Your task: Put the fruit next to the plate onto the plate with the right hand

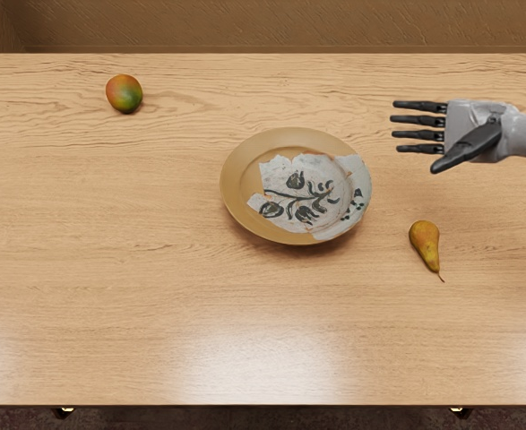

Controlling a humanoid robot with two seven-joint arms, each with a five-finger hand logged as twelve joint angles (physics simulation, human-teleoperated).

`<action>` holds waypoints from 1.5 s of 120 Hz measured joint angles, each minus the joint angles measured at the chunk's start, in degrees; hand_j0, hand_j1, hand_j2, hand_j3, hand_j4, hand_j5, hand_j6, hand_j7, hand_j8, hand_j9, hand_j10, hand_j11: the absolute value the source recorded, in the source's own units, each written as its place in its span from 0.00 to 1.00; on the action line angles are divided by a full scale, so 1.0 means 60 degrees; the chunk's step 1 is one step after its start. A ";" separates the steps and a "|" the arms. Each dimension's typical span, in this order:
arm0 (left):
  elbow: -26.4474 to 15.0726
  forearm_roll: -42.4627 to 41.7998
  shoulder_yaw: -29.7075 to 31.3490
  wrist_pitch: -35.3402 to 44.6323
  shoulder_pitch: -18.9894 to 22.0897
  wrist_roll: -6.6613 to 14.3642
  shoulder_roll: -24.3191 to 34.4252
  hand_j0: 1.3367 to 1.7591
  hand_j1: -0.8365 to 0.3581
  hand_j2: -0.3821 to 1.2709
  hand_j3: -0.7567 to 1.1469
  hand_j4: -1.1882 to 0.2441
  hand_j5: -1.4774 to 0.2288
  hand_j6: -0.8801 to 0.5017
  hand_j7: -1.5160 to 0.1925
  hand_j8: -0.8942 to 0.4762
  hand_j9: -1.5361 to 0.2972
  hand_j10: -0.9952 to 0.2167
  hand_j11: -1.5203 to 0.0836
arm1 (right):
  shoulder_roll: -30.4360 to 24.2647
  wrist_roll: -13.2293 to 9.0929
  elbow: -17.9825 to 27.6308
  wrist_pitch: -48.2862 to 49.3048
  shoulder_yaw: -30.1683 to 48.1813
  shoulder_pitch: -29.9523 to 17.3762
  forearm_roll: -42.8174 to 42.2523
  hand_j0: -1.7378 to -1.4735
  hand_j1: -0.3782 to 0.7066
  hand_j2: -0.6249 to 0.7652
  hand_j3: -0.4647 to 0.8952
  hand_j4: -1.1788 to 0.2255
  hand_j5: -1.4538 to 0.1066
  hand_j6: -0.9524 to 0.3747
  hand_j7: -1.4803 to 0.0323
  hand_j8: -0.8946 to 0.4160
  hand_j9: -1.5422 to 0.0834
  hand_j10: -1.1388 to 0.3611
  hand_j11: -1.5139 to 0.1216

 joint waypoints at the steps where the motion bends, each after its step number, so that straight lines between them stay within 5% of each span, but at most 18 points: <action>1: 0.0000 0.0000 0.0000 0.0000 0.0000 0.0000 0.0000 0.76 0.97 0.23 0.40 0.81 0.85 0.62 0.87 0.64 0.82 0.80 0.93 | -0.0003 -0.0017 0.0018 0.0001 0.0002 0.0001 -0.0002 0.30 0.03 0.45 0.34 0.84 0.93 0.72 0.98 0.68 0.95 0.76 0.93; 11: 0.0000 0.0000 0.0000 0.0001 0.0000 0.0000 0.0000 0.76 0.97 0.23 0.40 0.81 0.85 0.62 0.87 0.64 0.82 0.80 0.93 | -0.0061 -0.0213 0.0171 0.0008 0.0028 0.0018 -0.0094 0.30 0.03 0.45 0.34 0.84 0.93 0.72 0.98 0.68 0.95 0.76 0.93; 22: 0.0000 -0.0001 0.0000 0.0001 0.0000 0.0000 0.0000 0.76 0.97 0.23 0.40 0.81 0.85 0.62 0.87 0.64 0.82 0.80 0.93 | -0.0100 -0.1342 0.0579 -0.0041 0.0054 0.0262 -0.0253 0.30 0.03 0.45 0.34 0.84 0.93 0.72 0.98 0.68 0.95 0.76 0.93; 32: 0.0000 -0.0002 0.0000 0.0000 0.0000 0.0000 0.0000 0.76 0.97 0.23 0.40 0.81 0.85 0.62 0.87 0.64 0.82 0.80 0.93 | -0.0279 -0.1948 0.1488 -0.0969 0.0233 0.0530 -0.1279 0.30 0.03 0.45 0.34 0.84 0.93 0.72 0.98 0.68 0.95 0.76 0.93; 45: 0.0000 -0.0004 0.0000 0.0000 0.0000 0.0000 0.0000 0.76 0.97 0.23 0.40 0.81 0.85 0.62 0.87 0.64 0.82 0.80 0.93 | -0.0786 -0.2267 0.2915 -0.2587 0.0537 0.0688 -0.2665 0.30 0.03 0.45 0.34 0.84 0.93 0.72 0.98 0.68 0.95 0.76 0.93; 72: 0.0000 -0.0002 0.0000 0.0000 0.0000 0.0000 0.0000 0.76 0.97 0.23 0.40 0.81 0.85 0.62 0.87 0.64 0.82 0.80 0.93 | -0.1402 -0.2422 0.5155 -0.5296 0.0560 0.0771 -0.4684 0.30 0.03 0.45 0.34 0.84 0.93 0.72 0.98 0.68 0.95 0.76 0.93; 105: 0.0000 0.0000 0.0000 0.0001 0.0000 0.0000 0.0000 0.76 0.97 0.23 0.40 0.81 0.85 0.62 0.87 0.64 0.82 0.80 0.93 | -0.1523 -0.2440 0.6544 -0.7350 -0.0247 0.0508 -0.6771 0.30 0.03 0.45 0.34 0.84 0.93 0.71 0.98 0.68 0.95 0.76 0.93; 180: 0.0000 -0.0002 0.0000 -0.0001 0.0000 0.0000 0.0000 0.76 0.97 0.23 0.40 0.81 0.85 0.62 0.87 0.64 0.82 0.80 0.93 | -0.0113 -0.2442 0.6911 -1.1032 -0.1574 -0.0342 -0.9640 0.30 0.07 0.44 0.34 0.81 0.90 0.68 0.94 0.65 0.92 0.73 0.89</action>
